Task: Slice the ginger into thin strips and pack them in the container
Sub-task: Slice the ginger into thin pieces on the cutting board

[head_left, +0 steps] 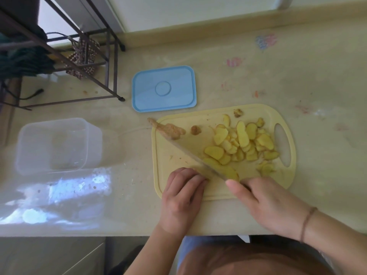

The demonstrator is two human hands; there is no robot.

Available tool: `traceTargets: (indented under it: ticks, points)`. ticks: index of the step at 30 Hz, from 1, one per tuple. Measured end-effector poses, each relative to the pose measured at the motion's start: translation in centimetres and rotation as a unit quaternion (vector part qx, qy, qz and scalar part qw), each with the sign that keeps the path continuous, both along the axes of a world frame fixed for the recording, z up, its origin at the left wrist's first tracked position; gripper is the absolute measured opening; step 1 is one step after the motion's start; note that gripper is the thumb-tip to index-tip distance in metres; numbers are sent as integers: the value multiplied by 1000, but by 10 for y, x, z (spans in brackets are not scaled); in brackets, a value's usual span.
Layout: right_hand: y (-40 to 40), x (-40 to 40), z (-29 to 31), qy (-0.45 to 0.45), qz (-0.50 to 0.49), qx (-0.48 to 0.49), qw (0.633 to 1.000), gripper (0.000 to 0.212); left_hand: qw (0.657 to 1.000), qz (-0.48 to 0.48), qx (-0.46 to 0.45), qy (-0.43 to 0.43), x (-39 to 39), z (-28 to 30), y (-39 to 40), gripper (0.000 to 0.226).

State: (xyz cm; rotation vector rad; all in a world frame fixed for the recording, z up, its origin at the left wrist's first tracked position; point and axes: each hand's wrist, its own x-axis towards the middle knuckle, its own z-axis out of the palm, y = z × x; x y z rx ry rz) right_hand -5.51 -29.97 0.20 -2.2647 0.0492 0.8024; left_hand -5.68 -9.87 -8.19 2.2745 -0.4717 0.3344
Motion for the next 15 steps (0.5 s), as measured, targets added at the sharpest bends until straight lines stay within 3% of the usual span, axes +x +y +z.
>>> traceTargets:
  ticks: [3,7,15]
  points:
    - [-7,-11,6,23,-9,2,1000,65,1000,3,-7,-6,0,0,-1,11]
    - [-2,-23,19,-12,-4,3,1000,71,1000,-5,-17,-11,-1,1,-1,15]
    - [-3,-26,26,-1,-2,-4,1000,63,1000,-13,-14,-12,0,0,0,14]
